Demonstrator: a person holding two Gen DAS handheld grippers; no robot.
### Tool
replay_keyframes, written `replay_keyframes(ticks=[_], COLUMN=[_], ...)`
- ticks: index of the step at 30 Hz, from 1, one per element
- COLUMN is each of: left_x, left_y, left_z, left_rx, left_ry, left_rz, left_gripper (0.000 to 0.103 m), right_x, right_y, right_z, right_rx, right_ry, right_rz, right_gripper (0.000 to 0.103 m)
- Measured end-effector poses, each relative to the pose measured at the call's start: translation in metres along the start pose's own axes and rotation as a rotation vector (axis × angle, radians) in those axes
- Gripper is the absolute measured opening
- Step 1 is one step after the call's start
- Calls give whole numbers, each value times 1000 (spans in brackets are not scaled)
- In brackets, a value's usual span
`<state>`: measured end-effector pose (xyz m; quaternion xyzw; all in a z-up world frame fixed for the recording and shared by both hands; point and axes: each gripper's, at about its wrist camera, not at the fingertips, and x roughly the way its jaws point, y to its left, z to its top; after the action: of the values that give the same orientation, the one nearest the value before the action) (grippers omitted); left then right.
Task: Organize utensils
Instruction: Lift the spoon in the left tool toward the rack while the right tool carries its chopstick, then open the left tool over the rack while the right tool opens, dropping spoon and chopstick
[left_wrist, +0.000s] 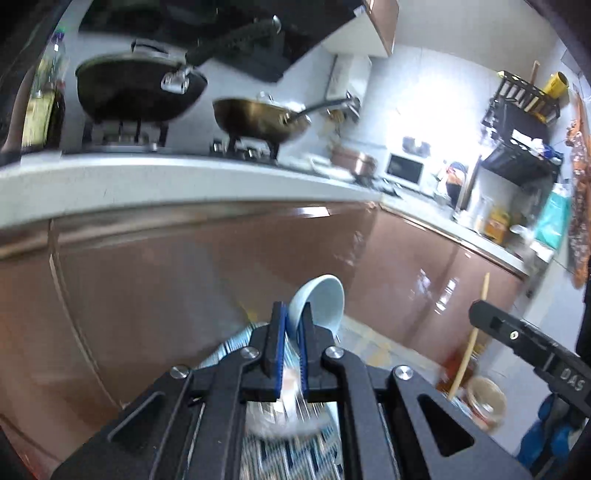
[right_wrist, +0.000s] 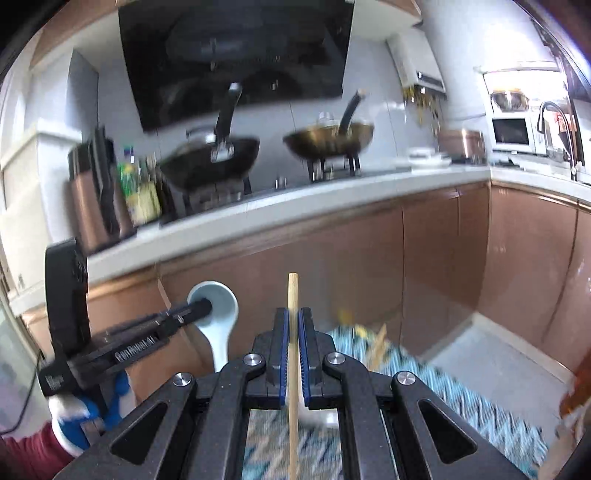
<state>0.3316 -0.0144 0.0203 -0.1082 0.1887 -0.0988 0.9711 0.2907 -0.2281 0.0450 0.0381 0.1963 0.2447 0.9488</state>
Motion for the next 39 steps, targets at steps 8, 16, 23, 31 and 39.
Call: replay_keyframes(ticks=[8,16,23,31,39], left_x=[62,104,119,125,97], left_y=[-19,-36,-41,-35,-20], left_z=[-3,-23,-52,-78,-74], left_rx=[48,61,77,60,-7], left_ry=[-111,-132,-145,-121,-117], left_rz=[67,97,127,127,84], left_gripper=[6,6,6,10,36], right_x=[52,74,84,80,57], right_y=[-29,-45,-52,-52,-50], right_z=[5,-13,-46,-73,-72], right_rx=[-2,-22,-20,-36,-8], right_ry=[-117,-170,-173,-140,-133], right_rz=[-2,-71,-112,-160,-193], right_gripper=[6,6,6,14,41])
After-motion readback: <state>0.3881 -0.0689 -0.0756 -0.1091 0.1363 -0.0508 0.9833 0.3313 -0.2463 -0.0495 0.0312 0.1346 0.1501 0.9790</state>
